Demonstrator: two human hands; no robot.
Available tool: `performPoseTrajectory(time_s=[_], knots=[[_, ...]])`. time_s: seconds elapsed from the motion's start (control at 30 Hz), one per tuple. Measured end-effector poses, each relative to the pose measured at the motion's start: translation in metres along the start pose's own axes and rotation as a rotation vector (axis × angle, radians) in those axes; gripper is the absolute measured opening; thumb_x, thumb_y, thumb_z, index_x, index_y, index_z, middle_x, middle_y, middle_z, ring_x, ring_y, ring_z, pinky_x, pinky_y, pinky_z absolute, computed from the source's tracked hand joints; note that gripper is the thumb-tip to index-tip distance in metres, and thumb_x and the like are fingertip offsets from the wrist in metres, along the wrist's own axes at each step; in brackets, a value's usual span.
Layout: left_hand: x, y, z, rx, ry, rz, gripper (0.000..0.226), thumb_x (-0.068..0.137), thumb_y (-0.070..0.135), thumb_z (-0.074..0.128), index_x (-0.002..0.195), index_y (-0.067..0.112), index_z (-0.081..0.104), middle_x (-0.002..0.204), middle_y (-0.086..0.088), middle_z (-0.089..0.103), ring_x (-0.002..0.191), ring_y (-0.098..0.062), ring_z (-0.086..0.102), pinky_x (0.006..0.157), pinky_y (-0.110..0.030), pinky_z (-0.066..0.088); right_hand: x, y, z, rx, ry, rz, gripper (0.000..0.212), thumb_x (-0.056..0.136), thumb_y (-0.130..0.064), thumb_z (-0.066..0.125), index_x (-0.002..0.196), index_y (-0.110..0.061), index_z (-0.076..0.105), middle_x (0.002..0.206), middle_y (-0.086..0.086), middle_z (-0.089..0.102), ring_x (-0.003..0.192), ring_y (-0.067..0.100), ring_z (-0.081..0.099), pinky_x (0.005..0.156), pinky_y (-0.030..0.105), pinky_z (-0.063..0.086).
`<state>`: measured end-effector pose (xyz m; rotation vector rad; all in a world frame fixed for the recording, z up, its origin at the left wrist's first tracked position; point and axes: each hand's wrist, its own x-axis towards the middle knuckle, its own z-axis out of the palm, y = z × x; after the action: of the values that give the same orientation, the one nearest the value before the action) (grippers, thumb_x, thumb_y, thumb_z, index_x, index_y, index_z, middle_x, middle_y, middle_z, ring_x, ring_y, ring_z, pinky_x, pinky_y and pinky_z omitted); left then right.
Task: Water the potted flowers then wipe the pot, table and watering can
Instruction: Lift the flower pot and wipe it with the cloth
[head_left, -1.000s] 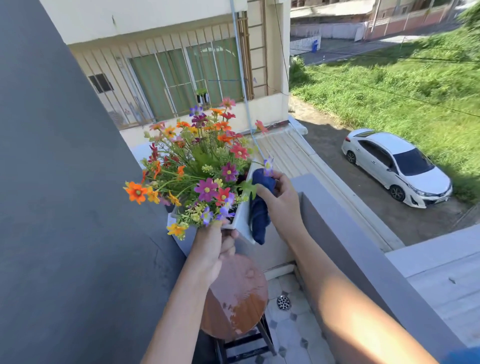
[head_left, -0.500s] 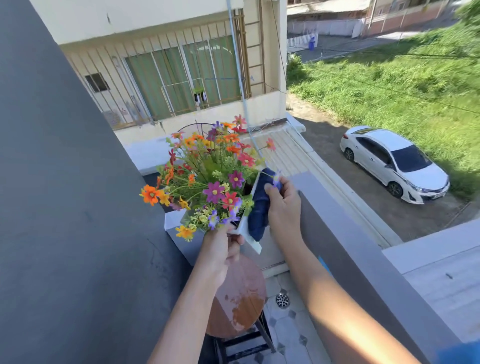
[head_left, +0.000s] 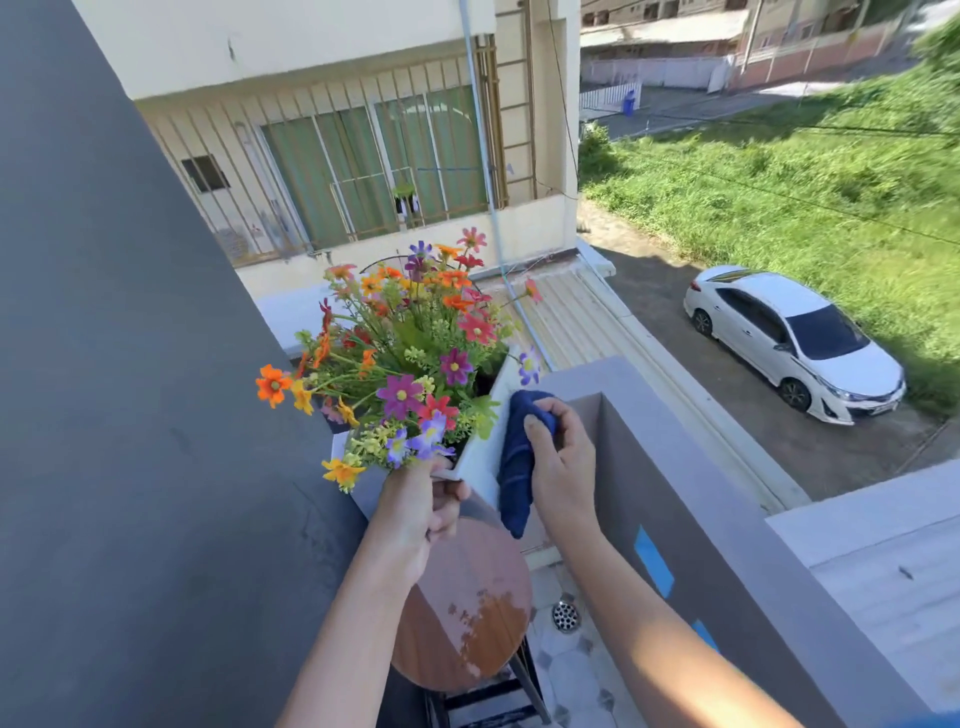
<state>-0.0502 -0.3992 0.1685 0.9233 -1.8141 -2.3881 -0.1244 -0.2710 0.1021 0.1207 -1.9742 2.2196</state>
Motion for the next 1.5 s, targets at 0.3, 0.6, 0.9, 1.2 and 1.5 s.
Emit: performPoseTrajectory(time_s=[0.3, 0.6, 0.9, 1.2, 1.5], knots=[[-0.022, 0.003, -0.005, 0.073, -0.066, 0.039, 0.036, 0.1, 0.008, 0.031, 0.067, 0.008, 0.044, 0.054, -0.012, 0.053, 0.022, -0.008, 0.025, 0.033, -0.01, 0.02, 0.058, -0.028, -0.024, 0.051, -0.012, -0.021, 0.015, 0.098, -0.011, 0.056, 0.103, -0.017, 0.07, 0.1, -0.002, 0.07, 0.086, 0.006, 0.064, 0.075, 0.014, 0.047], [-0.024, -0.005, -0.02, 0.063, 0.026, 0.01, 0.029, 0.099, 0.005, 0.03, 0.076, 0.011, 0.048, 0.052, -0.012, 0.053, 0.027, -0.008, 0.024, 0.033, -0.016, 0.018, 0.048, -0.018, -0.013, 0.045, -0.145, 0.024, 0.018, 0.097, -0.006, 0.055, 0.102, -0.012, 0.071, 0.098, -0.012, 0.071, 0.09, 0.008, 0.064, 0.076, 0.016, 0.046], [0.027, -0.006, -0.03, -0.137, 0.109, -0.009, 0.022, 0.097, 0.008, 0.034, 0.077, 0.01, 0.043, 0.055, -0.012, 0.051, 0.028, -0.008, 0.023, 0.034, -0.017, 0.016, -0.015, 0.028, 0.034, -0.071, -0.266, -0.015, 0.014, 0.099, -0.013, 0.057, 0.109, -0.02, 0.065, 0.109, -0.007, 0.068, 0.096, 0.004, 0.062, 0.082, 0.022, 0.046], [0.086, -0.008, -0.061, -0.302, 0.151, -0.038, 0.024, 0.096, 0.011, 0.035, 0.076, 0.009, 0.048, 0.06, -0.01, 0.052, 0.033, -0.007, 0.03, 0.034, -0.018, 0.021, -0.02, 0.141, 0.056, -0.365, -0.377, 0.252, 0.013, 0.099, -0.019, 0.055, 0.107, -0.023, 0.065, 0.106, -0.007, 0.068, 0.093, 0.006, 0.06, 0.078, 0.021, 0.041], [0.127, -0.019, -0.097, -0.146, 0.165, -0.064, 0.034, 0.097, 0.005, 0.033, 0.067, 0.011, 0.047, 0.054, -0.007, 0.054, 0.035, -0.009, 0.034, 0.039, -0.02, 0.02, -0.082, 0.246, 0.155, -0.699, -0.797, 0.247, 0.025, 0.087, -0.014, 0.053, 0.105, -0.013, 0.07, 0.107, 0.011, 0.062, 0.095, 0.031, 0.06, 0.072, 0.031, 0.038]])
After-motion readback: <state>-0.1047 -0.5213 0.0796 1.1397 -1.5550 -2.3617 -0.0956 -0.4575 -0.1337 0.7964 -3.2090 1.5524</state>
